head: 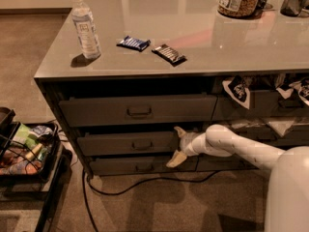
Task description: Open middle drawer
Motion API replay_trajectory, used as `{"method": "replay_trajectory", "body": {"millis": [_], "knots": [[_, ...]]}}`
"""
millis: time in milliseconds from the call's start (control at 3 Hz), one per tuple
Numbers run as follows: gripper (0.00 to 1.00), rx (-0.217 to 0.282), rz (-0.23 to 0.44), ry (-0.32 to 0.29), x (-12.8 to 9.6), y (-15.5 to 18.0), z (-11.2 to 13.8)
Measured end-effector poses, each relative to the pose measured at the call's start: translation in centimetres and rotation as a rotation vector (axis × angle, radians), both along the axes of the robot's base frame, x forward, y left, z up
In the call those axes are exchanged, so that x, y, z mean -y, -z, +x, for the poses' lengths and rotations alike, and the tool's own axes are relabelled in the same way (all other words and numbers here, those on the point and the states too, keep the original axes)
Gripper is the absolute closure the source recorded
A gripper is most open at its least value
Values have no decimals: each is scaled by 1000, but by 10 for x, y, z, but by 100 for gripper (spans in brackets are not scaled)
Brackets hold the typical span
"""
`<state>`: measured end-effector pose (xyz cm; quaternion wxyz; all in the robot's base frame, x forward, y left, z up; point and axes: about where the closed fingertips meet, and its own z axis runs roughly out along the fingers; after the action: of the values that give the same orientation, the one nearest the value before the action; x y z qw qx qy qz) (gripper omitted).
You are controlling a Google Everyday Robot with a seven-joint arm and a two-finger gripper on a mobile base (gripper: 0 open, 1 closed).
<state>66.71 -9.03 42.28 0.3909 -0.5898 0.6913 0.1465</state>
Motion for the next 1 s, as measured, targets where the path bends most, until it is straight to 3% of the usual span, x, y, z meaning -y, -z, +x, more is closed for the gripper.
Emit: {"method": "replay_trajectory", "body": {"millis": [333,667,1000], "knots": [[0,55,16,-6,-3,-16,22],[0,55,16,-6,-3,-16,22],[0,8,-2,-39,-17,13,27]]}}
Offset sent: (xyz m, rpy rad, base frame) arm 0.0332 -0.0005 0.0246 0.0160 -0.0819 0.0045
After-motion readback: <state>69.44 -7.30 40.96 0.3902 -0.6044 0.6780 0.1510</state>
